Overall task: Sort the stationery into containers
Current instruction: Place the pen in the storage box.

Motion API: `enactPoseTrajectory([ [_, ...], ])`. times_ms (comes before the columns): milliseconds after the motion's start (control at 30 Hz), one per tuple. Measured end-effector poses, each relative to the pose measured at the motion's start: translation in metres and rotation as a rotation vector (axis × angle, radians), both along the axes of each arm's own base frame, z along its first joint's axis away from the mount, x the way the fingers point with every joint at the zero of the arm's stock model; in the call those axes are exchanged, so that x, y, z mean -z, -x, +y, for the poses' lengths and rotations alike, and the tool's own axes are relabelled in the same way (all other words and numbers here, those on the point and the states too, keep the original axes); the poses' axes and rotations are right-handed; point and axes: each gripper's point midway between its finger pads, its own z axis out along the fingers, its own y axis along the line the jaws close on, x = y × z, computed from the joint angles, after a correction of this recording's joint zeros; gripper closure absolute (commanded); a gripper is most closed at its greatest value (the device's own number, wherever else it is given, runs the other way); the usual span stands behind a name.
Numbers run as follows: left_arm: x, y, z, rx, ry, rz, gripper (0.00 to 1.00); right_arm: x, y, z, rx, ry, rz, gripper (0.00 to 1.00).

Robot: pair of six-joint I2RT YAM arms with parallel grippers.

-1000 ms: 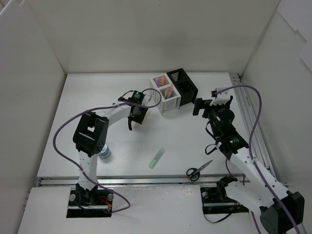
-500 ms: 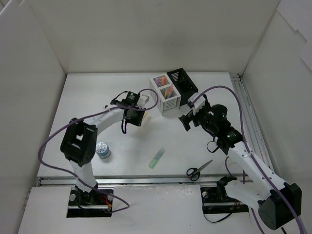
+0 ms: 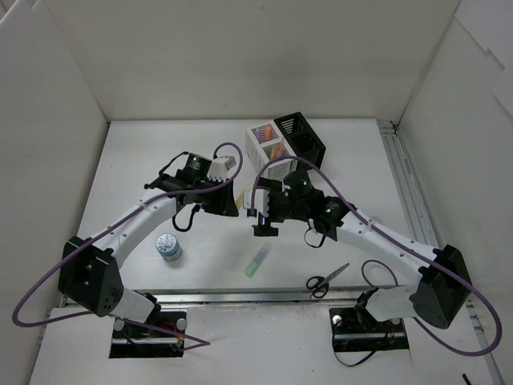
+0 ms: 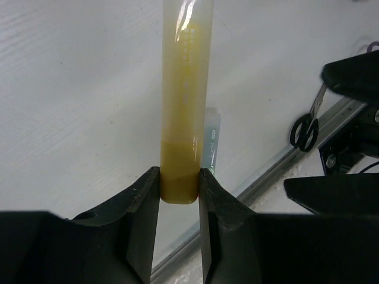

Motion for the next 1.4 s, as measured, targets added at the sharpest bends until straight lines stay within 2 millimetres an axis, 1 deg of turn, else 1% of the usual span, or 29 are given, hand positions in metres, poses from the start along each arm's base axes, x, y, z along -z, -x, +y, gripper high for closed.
enactPoseTrajectory([
  [100, 0.004, 0.011, -0.001, 0.002, 0.01, 0.06, 1.0, 0.016, 0.006, 0.012, -0.045, 0.069, -0.032, 0.02],
  [167, 0.006, 0.018, -0.003, 0.013, 0.023, 0.092, 1.0, 0.023, 0.006, 0.016, -0.061, 0.105, -0.049, 0.02],
  [367, 0.012, 0.04, -0.01, 0.063, 0.048, 0.171, 1.0, 0.029, 0.0, 0.024, -0.091, 0.159, -0.091, 0.02],
  [533, 0.008, 0.05, -0.017, 0.101, 0.061, 0.174, 1.0, 0.043, -0.004, 0.029, -0.107, 0.201, -0.087, 0.02],
  [600, 0.004, 0.054, -0.02, 0.118, 0.075, 0.172, 1.0, 0.048, -0.005, 0.03, -0.112, 0.216, -0.08, 0.04],
  [633, 0.002, 0.055, -0.02, 0.124, 0.081, 0.17, 1.0, 0.05, -0.006, 0.031, -0.114, 0.22, -0.078, 0.08],
  [700, -0.001, 0.056, -0.021, 0.126, 0.088, 0.165, 0.98, 0.051, -0.006, 0.033, -0.12, 0.228, -0.075, 0.12],
  [733, -0.002, 0.057, -0.02, 0.127, 0.089, 0.163, 0.98, 0.05, -0.006, 0.035, -0.122, 0.227, -0.075, 0.2],
  [800, -0.004, 0.057, -0.019, 0.123, 0.091, 0.159, 0.97, 0.047, -0.007, 0.038, -0.127, 0.225, -0.08, 0.3],
  [833, -0.004, 0.056, -0.018, 0.121, 0.09, 0.155, 0.97, 0.046, -0.007, 0.039, -0.128, 0.226, -0.078, 0.43],
  [900, -0.006, 0.055, -0.018, 0.12, 0.093, 0.145, 0.97, 0.049, -0.003, 0.039, -0.139, 0.234, -0.066, 0.56],
  [933, -0.006, 0.054, -0.018, 0.119, 0.092, 0.141, 0.97, 0.052, 0.0, 0.039, -0.148, 0.24, -0.059, 0.67],
  [1000, -0.006, 0.052, -0.018, 0.12, 0.091, 0.13, 0.96, 0.06, 0.007, 0.036, -0.169, 0.266, -0.029, 0.76],
  [1067, -0.007, 0.05, -0.017, 0.119, 0.092, 0.12, 0.96, 0.066, 0.014, 0.034, -0.192, 0.28, 0.0, 0.89],
  [1100, -0.007, 0.049, -0.017, 0.119, 0.094, 0.116, 0.94, 0.068, 0.016, 0.034, -0.199, 0.285, 0.002, 0.89],
  [1133, -0.007, 0.049, -0.017, 0.118, 0.093, 0.115, 0.86, 0.069, 0.016, 0.034, -0.2, 0.286, 0.005, 0.93],
  [1200, -0.007, 0.049, -0.017, 0.119, 0.093, 0.112, 0.72, 0.069, 0.016, 0.034, -0.201, 0.285, 0.005, 0.99],
  [1233, -0.008, 0.048, -0.017, 0.119, 0.094, 0.107, 0.53, 0.068, 0.016, 0.035, -0.201, 0.284, 0.003, 1.0],
  [1300, -0.01, 0.047, -0.015, 0.114, 0.087, 0.091, 0.41, 0.067, 0.014, 0.036, -0.199, 0.279, -0.004, 1.0],
  [1333, -0.01, 0.044, -0.011, 0.096, 0.072, 0.076, 0.24, 0.066, 0.013, 0.036, -0.194, 0.278, -0.005, 1.0],
  [1400, -0.012, 0.034, 0.0, 0.051, 0.049, 0.039, 0.01, 0.063, 0.011, 0.035, -0.183, 0.271, -0.008, 1.0],
])
